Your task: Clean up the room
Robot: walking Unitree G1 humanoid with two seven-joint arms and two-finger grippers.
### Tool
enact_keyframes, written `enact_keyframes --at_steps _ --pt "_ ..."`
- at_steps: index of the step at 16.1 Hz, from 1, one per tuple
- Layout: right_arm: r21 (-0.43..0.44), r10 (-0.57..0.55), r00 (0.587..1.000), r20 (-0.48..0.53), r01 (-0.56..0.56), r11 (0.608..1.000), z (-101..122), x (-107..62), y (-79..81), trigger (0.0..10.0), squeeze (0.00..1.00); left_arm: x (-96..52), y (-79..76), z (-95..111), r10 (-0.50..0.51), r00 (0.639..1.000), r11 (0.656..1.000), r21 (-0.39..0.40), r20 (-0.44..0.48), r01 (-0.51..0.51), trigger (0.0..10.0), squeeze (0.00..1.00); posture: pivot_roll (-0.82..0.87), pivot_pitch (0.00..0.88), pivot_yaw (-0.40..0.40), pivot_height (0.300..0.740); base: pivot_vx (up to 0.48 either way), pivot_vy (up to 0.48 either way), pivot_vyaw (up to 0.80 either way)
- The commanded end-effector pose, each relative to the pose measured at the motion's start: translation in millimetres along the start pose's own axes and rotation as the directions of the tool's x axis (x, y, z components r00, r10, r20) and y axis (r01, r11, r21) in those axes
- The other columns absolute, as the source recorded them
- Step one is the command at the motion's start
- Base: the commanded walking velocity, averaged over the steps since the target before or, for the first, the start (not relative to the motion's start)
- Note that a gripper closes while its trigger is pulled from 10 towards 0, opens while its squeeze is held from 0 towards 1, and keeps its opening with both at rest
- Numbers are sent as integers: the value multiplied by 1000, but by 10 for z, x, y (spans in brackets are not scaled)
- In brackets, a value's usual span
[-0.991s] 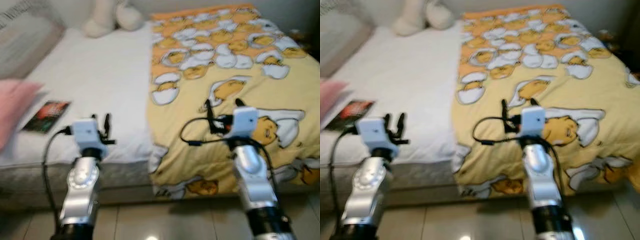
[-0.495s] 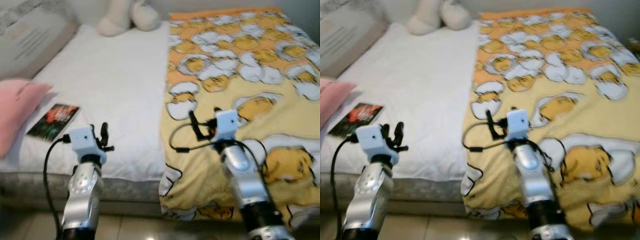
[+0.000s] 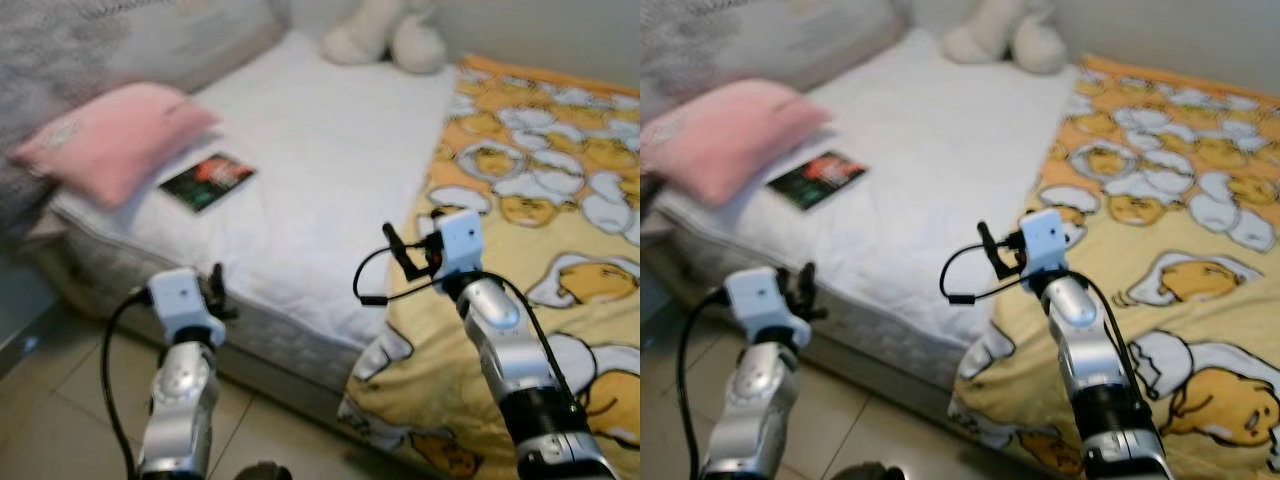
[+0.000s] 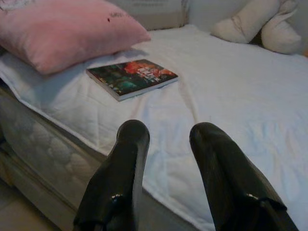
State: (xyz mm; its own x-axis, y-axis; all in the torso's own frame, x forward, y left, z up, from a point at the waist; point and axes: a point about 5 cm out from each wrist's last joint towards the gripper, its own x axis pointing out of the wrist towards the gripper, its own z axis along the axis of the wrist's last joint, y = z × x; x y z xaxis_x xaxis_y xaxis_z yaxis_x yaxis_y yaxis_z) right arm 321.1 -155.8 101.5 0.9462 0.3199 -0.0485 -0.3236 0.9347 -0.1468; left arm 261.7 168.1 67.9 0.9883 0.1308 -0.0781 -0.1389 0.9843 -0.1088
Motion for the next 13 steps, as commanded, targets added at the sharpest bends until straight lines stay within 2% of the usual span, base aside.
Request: enact_keyframes --at_steps 1,4,6,8,10,11,13 --pt "62 -45 999 -2 45 997 -54 -18 23 10000 271 43 -3 123 -22 999 999 35 37 21 10000 0 -110 0 6 740 0 -431 475" --pt "64 -14 1000 -7 15 998 -95 -21 131 10000 275 37 17 148 -10 999 999 41 45 9 10000 0 -108 0 17 740 0 -421 471" --pt "64 -15 1000 -6 15 998 -98 -10 131 10000 275 30 20 151 6 999 1000 29 38 -7 10000 0 -105 0 34 740 0 -424 469" --pt "69 -32 999 -5 32 997 -106 1 116 10000 278 15 -11 158 -15 999 999 50 42 13 10000 0 -105 0 34 740 0 -420 469" --pt "77 -39 999 -1 39 996 -101 15 133 10000 290 -6 30 159 -13 999 998 65 37 10 10000 0 -98 0 44 740 0 -424 466" --pt "79 -38 999 -2 38 996 -114 9 146 10000 294 -19 70 150 -1 1000 998 64 29 -1 10000 0 -93 0 51 740 0 0 469" --pt "82 -46 999 -10 47 996 -166 -43 137 10000 310 -72 121 109 -14 1000 992 122 6 14 10000 0 -95 0 58 740 0 0 469"
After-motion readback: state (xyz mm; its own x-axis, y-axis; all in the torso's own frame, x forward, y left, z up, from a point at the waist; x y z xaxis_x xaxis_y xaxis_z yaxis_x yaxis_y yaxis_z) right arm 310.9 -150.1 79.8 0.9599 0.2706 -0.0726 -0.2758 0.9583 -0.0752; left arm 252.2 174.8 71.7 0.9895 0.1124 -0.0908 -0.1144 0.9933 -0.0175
